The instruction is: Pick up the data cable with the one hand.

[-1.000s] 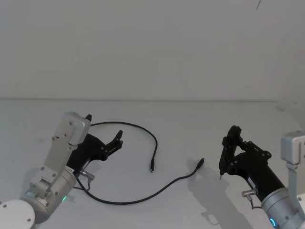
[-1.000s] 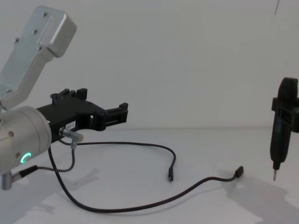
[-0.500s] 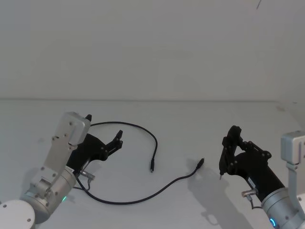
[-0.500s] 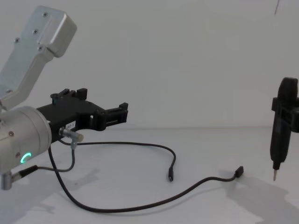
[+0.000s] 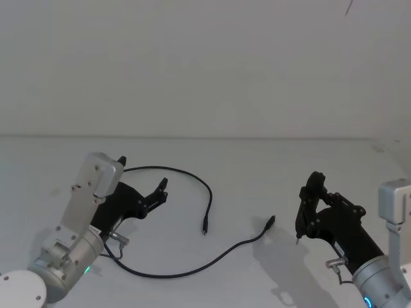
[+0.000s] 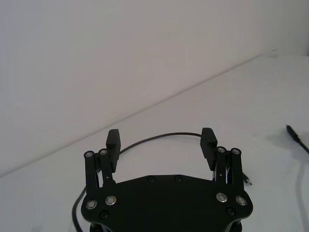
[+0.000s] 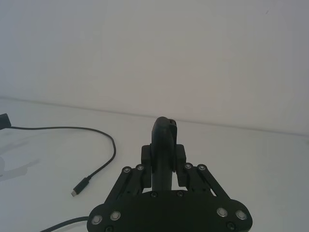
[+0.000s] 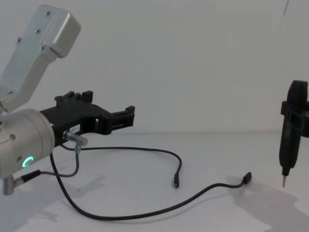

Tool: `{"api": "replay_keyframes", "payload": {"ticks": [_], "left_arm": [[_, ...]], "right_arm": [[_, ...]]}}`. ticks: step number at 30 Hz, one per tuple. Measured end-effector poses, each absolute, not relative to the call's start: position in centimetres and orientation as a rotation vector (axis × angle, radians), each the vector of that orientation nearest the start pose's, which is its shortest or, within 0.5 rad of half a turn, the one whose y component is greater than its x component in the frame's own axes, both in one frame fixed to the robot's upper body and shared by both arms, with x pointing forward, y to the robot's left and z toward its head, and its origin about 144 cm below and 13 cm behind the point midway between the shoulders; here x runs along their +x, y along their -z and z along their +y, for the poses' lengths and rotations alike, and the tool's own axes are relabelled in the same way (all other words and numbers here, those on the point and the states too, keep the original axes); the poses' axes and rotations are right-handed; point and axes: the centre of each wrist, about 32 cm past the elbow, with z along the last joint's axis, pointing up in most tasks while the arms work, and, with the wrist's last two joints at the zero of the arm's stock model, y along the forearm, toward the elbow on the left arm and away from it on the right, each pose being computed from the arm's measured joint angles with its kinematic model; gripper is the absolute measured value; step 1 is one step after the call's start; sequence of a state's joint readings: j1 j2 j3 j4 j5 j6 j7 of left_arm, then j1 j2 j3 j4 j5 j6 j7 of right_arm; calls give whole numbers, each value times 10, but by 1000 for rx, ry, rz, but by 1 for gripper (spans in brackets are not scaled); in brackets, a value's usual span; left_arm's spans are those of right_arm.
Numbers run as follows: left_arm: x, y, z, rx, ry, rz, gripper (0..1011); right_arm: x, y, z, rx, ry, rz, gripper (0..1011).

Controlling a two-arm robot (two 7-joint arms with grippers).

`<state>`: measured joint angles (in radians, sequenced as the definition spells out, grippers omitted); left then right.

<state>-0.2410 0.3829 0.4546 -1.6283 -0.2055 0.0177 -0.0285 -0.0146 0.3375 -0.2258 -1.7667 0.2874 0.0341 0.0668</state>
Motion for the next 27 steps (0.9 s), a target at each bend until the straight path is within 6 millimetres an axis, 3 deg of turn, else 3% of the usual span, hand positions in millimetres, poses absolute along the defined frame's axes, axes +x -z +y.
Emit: {"api": "replay_keyframes", "payload": {"ticks": [27], "left_arm": [[499, -1234, 201, 134, -777, -75, 1001]], "right_arm": [[443, -1189, -237, 26, 1230, -75, 279]]}}
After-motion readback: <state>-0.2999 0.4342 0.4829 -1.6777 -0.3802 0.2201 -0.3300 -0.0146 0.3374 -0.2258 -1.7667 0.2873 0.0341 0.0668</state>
